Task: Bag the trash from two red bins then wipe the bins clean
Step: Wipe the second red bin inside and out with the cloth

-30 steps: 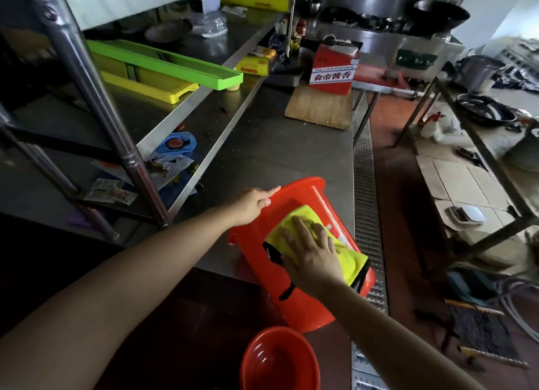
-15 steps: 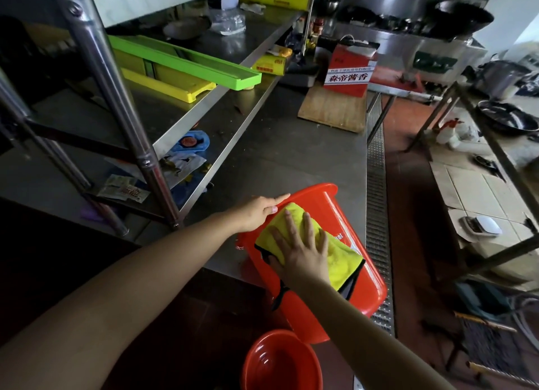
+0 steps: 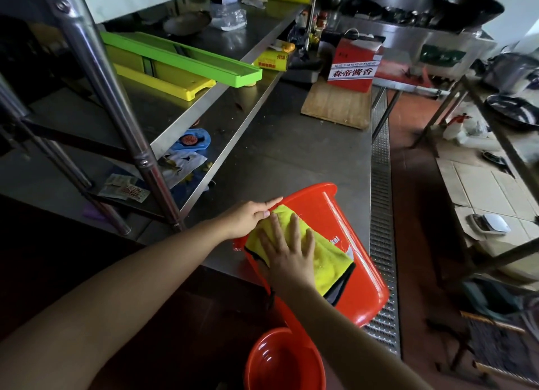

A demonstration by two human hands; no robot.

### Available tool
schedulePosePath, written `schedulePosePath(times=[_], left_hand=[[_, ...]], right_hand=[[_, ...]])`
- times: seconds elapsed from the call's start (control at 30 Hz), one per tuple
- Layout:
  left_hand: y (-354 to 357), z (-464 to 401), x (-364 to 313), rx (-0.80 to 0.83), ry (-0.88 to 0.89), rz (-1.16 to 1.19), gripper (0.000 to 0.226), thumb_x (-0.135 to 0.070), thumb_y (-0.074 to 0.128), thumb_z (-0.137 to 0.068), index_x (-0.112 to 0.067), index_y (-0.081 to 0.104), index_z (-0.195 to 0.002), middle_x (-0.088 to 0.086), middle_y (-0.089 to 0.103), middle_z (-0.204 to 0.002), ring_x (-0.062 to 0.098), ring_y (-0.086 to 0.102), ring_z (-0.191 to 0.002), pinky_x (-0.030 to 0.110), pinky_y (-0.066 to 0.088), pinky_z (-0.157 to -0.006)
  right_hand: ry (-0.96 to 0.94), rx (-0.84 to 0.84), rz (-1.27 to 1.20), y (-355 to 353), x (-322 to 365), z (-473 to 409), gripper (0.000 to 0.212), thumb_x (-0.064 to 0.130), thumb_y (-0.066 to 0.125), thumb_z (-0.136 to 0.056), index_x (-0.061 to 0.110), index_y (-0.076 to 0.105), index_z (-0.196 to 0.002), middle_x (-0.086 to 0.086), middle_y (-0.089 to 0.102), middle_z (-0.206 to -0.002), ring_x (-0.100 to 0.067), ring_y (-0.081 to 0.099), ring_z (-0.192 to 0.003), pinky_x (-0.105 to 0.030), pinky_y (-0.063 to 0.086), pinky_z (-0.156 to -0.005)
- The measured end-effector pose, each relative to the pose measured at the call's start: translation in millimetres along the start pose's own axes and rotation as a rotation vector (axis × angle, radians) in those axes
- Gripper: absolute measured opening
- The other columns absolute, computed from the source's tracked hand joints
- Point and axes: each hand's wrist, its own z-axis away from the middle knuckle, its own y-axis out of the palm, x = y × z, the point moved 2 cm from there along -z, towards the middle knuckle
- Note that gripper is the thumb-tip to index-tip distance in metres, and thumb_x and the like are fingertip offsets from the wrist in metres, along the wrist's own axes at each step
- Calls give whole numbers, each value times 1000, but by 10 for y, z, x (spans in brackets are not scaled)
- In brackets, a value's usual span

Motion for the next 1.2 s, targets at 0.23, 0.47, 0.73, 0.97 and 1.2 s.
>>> schedulePosePath(times=[0.23, 0.47, 0.73, 0.97, 1.2], left_hand=[[110, 129, 96, -9, 8, 157, 44, -33, 42, -104, -62, 35, -137, -7, 57, -136, 7, 58, -117, 20, 47, -97], [71, 122, 64, -40, -23, 162, 45, -34, 44, -103, -63, 33, -137, -8, 51, -143, 7, 49, -128, 25, 43, -104], [75, 83, 64, -79, -8, 75, 45, -29, 45, -103, -51, 37, -142, -8, 52, -141, 2, 48, -127, 15, 41, -101], [112, 71, 18, -86, -46, 80, 46, -33, 43, -104, -63, 31, -137, -7, 50, -144, 9, 46, -131, 25, 39, -106], [94, -10, 2, -107, -52, -37, 49, -36, 44, -102, -72, 28, -131, -6, 52, -141, 7, 50, -126, 17, 41, -94]], right_hand=[[297, -27, -405, -161, -1005, -275, 76, 88, 32, -81, 54, 27, -149, 15, 18, -165, -25, 21, -150, -56, 29, -113], [358, -39, -450, -176, -1148, -267, 72, 80, 40, -85, 49, 32, -150, 10, 24, -164, -29, 26, -148, -56, 33, -111], [-100, -128, -113, 0, -478, 72, 67, 74, 37, -92, 47, 29, -153, 6, 5, -169, -38, 4, -153, -66, 25, -114], [467, 28, -708, -226, -1542, -148, 68, 75, 47, -88, 46, 37, -148, 11, 36, -158, -28, 42, -139, -53, 38, -109], [-119, -121, -15, 154, -284, 338, 67, 63, 47, -94, 40, 32, -154, 0, 1, -169, -43, -8, -152, -68, 12, -116]])
